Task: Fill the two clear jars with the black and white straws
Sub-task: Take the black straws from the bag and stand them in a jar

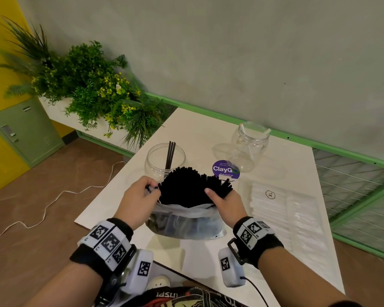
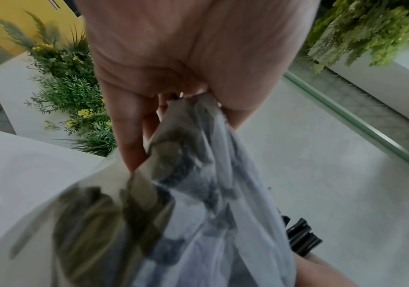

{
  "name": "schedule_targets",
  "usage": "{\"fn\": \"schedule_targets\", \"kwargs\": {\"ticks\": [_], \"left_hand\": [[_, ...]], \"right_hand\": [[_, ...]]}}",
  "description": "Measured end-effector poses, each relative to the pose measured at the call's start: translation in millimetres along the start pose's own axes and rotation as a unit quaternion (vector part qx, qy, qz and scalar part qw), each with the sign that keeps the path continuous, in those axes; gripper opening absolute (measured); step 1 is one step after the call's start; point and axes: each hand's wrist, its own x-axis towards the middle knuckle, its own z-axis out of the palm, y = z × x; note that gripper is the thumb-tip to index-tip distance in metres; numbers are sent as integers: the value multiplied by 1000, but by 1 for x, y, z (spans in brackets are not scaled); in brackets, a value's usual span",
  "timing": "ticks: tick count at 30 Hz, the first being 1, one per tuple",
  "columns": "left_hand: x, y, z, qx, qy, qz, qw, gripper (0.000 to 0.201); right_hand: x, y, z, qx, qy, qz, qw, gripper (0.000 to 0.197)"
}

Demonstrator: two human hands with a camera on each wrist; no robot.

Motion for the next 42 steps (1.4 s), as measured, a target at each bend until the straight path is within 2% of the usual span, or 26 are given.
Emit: {"fn": "schedule_targets", "kwargs": {"ticks": [3, 6, 8, 10, 11, 13, 14, 16, 18, 20, 21, 22, 24, 27, 29, 33, 36, 40, 42], "left_hand": [[0, 6, 3, -32, -19, -16, 999, 16], [2, 5, 6, 47, -45, -12, 998, 46], [2, 3, 8, 87, -51, 10, 995, 52], [2, 1, 9, 99, -48, 24, 994, 49], [2, 1, 9, 102, -49, 29, 993, 48], [3, 0, 8, 102, -57, 36, 992, 48], [3, -1, 8, 101, -63, 39, 992, 49], [4, -3, 9, 95, -80, 45, 991, 52], [4, -5, 10, 80, -98, 48, 991, 58], [3, -6, 11, 53, -116, 48, 991, 66], [2, -6, 10, 39, -123, 46, 991, 70], [0, -7, 9, 28, -127, 43, 991, 74], [-5, -7, 8, 29, -112, 44, 992, 79], [-10, -11, 4, 103, -60, 29, 992, 85], [-11, -14, 0, 114, -64, -14, 991, 93], [-12, -15, -1, 8, -123, -144, 982, 104], [-15, -11, 6, -77, -150, -232, 958, 106], [-13, -9, 13, -129, -165, -248, 946, 95], [-10, -10, 15, -167, -172, -243, 940, 85]], "right_hand": [[2, 1, 0, -7, 17, -5, 1000, 29], [4, 4, 0, -29, -33, -13, 999, 30], [4, 2, 1, 0, -45, -15, 999, 41], [-2, -2, 2, 22, 3, -41, 999, 57], [-9, -5, 1, 12, 55, -85, 995, 59], [-27, -17, -1, -33, 148, -229, 962, 50], [-37, -24, -1, -61, 150, -293, 942, 44], [-49, -30, 3, -150, 70, -386, 907, 37], [-52, -25, 15, -295, -39, -403, 865, 51], [-49, -16, 27, -403, -95, -369, 832, 72], [-48, -13, 32, -433, -106, -354, 822, 77], [-47, -11, 37, -453, -104, -350, 813, 75], [-45, -10, 41, -472, -81, -366, 798, 60], [-42, -10, 43, -460, -73, -378, 800, 45], [-41, -9, 43, -447, -75, -373, 810, 48], [-43, -9, 44, -405, -55, -347, 844, 55], [-45, -11, 41, -396, -46, -328, 856, 48], [-48, -4, 38, -351, -95, -322, 874, 15], [-51, -1, 34, -328, -154, -297, 883, 24]]}}
